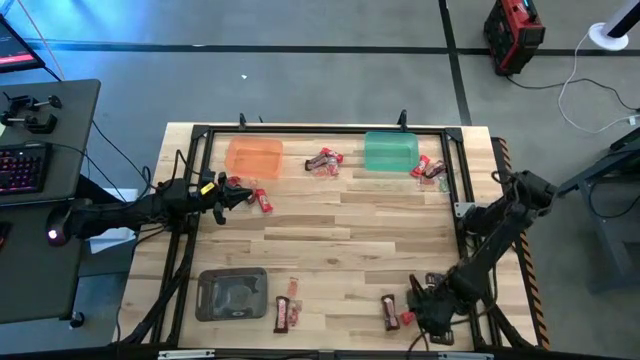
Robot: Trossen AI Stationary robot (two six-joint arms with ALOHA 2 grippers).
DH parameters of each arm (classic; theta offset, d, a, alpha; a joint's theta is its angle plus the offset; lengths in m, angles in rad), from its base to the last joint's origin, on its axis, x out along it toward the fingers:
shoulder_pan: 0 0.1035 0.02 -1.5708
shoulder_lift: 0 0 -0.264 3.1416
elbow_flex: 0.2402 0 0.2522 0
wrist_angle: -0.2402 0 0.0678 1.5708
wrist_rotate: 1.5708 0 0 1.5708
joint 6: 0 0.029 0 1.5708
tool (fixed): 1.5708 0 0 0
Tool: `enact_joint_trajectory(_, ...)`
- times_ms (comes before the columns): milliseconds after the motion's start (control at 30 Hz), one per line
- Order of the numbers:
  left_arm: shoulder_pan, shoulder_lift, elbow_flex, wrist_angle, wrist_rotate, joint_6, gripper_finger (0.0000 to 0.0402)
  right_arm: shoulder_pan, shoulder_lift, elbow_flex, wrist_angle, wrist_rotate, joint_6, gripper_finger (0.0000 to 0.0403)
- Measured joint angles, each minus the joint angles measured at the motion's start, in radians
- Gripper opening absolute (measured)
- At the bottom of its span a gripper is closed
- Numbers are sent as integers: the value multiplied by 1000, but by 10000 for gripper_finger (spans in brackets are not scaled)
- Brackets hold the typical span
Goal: Sort candy by brand, put in halloween buckets
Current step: Put the red chocolate bar into the blue bin
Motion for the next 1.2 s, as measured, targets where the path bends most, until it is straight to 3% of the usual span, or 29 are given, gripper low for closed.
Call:
enact_joint_trajectory(200, 0, 0, 0, 0, 0, 1, 0, -1, 61, -8, -78, 111, -25, 227)
enact_joint_trajectory(433, 0, 0, 0, 0, 0, 1, 0, -7, 124, -8, 28, 83, -165, 227)
enact_joint_trajectory(833, 0, 0, 0, 0, 0, 0, 0, -7, 155, -6, 46, 106, -165, 218)
enact_joint_trajectory(967, 0, 0, 0, 0, 0, 0, 0, -7, 160, 11, 17, 114, -170, 171)
enact_joint_trajectory(1200, 0, 0, 0, 0, 0, 0, 0, -8, 156, 103, -76, 122, -236, 17)
